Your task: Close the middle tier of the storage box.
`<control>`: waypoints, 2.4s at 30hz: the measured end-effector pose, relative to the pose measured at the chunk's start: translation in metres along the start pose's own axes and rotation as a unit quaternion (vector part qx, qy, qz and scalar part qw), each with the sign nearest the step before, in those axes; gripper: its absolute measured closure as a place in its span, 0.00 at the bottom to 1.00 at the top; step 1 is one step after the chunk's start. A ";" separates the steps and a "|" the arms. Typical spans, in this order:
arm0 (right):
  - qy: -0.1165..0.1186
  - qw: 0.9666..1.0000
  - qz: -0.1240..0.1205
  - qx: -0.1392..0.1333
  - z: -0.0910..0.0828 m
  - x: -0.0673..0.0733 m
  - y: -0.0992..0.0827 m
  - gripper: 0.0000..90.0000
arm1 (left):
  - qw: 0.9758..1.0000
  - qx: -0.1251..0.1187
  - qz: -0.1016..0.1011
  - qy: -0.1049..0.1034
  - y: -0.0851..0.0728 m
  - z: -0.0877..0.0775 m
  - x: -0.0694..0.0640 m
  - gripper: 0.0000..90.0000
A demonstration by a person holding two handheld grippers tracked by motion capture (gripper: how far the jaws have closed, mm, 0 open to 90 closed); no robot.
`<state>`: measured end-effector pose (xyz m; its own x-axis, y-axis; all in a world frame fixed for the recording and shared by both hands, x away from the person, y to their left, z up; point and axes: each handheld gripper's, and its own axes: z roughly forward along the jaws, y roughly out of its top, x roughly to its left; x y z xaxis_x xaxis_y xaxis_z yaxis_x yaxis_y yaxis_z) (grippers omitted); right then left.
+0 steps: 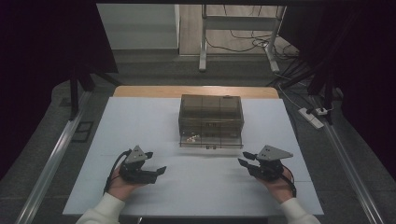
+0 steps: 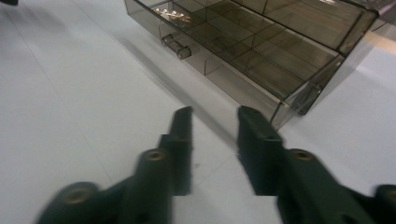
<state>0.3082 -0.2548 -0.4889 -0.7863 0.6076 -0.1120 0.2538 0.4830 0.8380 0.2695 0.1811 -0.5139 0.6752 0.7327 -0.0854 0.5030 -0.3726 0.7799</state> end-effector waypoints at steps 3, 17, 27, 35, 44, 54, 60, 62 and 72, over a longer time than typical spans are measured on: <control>0.000 1.000 -0.012 -0.001 0.002 0.002 0.002 0.90 | 1.000 0.000 0.000 0.000 0.000 0.000 0.000 0.23; 0.004 0.999 -0.037 -0.005 0.021 0.009 0.014 0.99 | 1.000 0.003 0.000 0.000 0.000 0.001 0.000 0.23; 0.008 0.999 -0.037 0.002 0.038 0.010 0.020 0.99 | 1.000 0.005 -0.001 0.000 0.000 0.002 0.000 0.22; 0.009 0.999 -0.036 0.011 0.051 0.011 0.023 0.99 | 1.000 0.008 -0.001 -0.001 0.000 0.002 0.000 0.21; 0.015 0.999 -0.044 0.019 0.069 0.015 0.029 0.99 | 1.000 0.009 -0.001 -0.001 0.000 0.003 0.001 0.21; 0.004 0.998 -0.048 0.031 0.084 0.014 0.030 0.99 | 1.000 0.010 -0.002 0.000 0.000 0.003 0.001 0.20; 0.001 0.998 -0.055 0.033 0.088 0.015 0.030 0.99 | 1.000 0.012 -0.004 0.000 0.000 0.003 0.001 0.19; 0.001 0.998 -0.055 0.033 0.089 0.015 0.031 0.99 | 1.000 0.013 -0.004 0.000 0.000 0.004 0.001 0.19; -0.006 0.998 -0.050 0.031 0.093 0.011 0.033 0.99 | 1.000 0.015 -0.005 -0.001 0.000 0.004 0.002 0.18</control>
<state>0.3600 -0.1737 -0.5118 -0.8023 0.5626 -0.1997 0.2100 0.5791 0.7877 0.2729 0.1801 -0.5172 0.6705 0.7359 -0.0944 0.5260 -0.3819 0.7599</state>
